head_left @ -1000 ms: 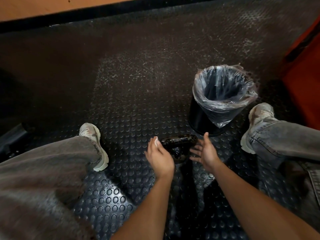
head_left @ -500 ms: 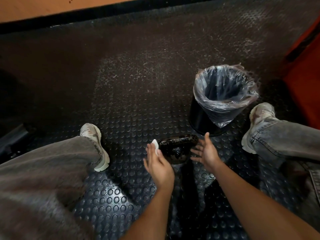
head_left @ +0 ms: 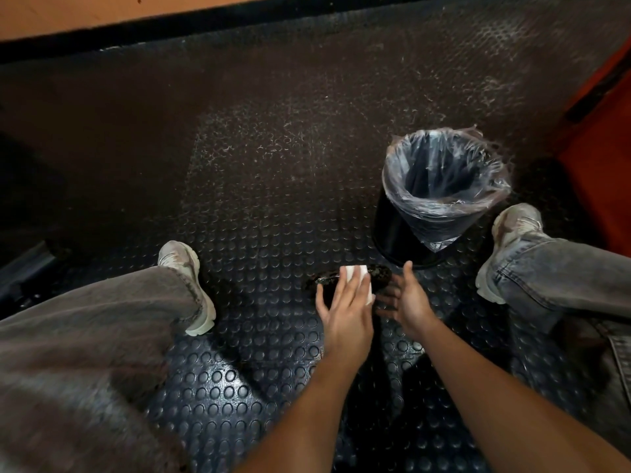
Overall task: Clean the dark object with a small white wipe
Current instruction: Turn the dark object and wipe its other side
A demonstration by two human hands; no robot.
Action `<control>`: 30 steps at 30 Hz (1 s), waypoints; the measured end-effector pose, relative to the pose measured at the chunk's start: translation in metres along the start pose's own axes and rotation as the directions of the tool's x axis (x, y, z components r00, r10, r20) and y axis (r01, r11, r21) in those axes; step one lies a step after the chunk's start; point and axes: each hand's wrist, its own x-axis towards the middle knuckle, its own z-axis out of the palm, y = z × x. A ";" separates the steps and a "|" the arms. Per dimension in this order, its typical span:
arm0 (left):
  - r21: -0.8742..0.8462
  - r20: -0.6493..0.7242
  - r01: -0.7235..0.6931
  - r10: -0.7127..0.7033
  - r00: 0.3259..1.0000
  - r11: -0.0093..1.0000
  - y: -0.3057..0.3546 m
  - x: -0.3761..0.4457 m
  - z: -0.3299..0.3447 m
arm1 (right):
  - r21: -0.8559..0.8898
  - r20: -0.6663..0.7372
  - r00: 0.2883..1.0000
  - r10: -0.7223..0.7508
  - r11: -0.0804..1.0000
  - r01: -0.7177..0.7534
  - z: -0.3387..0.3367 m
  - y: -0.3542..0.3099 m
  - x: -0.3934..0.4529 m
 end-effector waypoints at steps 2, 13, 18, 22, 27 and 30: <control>-0.082 -0.094 0.108 -0.116 0.989 0.991 -0.009 -0.018 0.001 | 0.012 -0.012 1.000 0.004 1.000 -0.004 0.000 -0.001 0.000; -0.112 -0.036 0.298 -0.303 0.952 0.948 -0.003 0.031 -0.017 | 0.013 -0.003 1.000 0.003 1.000 -0.003 0.000 -0.002 -0.001; 0.007 0.018 0.016 -0.016 1.000 1.000 -0.006 0.011 -0.006 | 0.001 0.001 1.000 0.002 1.000 -0.002 -0.001 -0.002 -0.001; -0.170 -0.164 0.306 -0.333 0.929 0.937 -0.020 -0.015 -0.009 | 0.009 -0.004 1.000 0.017 1.000 -0.017 0.000 -0.003 0.000; -0.385 -0.177 0.592 -0.686 0.705 0.708 -0.017 0.010 -0.017 | 0.016 -0.002 1.000 0.015 1.000 -0.015 -0.001 -0.003 0.001; -0.203 -0.127 0.462 -0.491 0.862 0.863 -0.008 0.028 -0.019 | 0.010 -0.008 1.000 0.016 1.000 -0.016 -0.001 -0.002 0.002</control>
